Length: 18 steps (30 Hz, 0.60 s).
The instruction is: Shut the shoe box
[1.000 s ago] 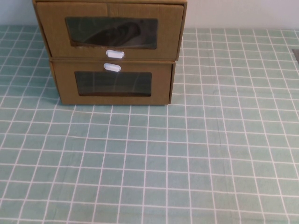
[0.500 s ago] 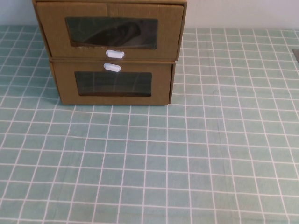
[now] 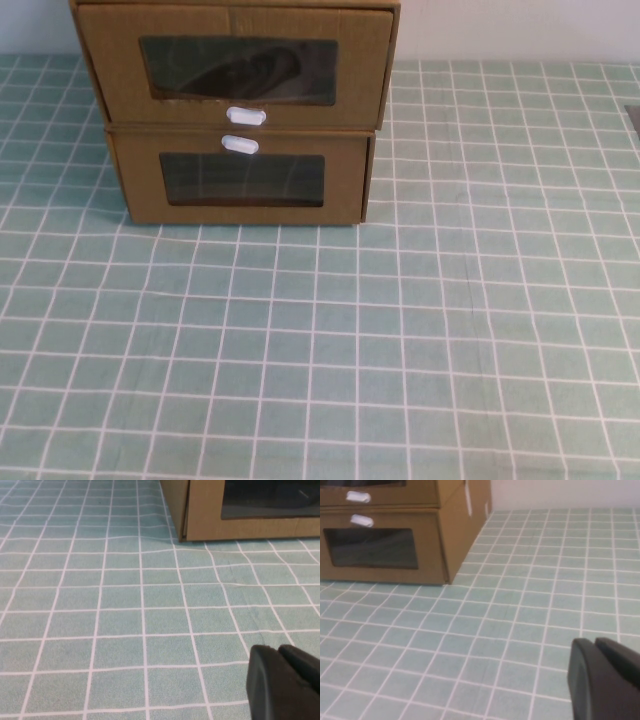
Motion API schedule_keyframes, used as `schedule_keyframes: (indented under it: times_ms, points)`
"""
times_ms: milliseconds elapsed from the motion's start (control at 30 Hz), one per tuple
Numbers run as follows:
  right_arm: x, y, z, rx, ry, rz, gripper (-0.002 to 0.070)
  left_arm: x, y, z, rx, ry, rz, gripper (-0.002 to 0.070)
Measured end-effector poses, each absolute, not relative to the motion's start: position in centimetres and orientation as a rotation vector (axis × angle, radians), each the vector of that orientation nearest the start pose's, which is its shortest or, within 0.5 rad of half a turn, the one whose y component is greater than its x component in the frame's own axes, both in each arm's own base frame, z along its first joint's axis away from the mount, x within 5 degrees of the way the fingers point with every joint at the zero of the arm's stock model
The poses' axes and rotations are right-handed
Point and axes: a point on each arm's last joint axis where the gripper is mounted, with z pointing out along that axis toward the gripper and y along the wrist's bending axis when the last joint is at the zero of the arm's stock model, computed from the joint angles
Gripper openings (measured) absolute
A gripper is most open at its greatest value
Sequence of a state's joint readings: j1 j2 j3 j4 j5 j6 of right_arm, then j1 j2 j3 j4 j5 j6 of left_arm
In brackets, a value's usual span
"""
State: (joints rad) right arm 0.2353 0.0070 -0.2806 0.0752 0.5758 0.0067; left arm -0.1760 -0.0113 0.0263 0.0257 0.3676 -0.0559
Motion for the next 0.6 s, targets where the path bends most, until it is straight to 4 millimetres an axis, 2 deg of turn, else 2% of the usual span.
schedule_keyframes:
  times_ms: [133,400,600]
  points:
    - [4.2,0.9,23.8,-0.091,1.743,0.19,-0.0014,5.2,-0.8,17.2,0.128,1.864,-0.135,-0.0005]
    - [5.7,0.4,19.3,0.008,1.693,0.112,-0.0014,5.2,-0.8,17.2,0.128,1.866,-0.135,-0.0005]
    - [5.6,0.4,18.4,0.005,1.736,0.087,-0.0014,5.2,-0.8,17.2,0.128,1.866,-0.135,-0.0005]
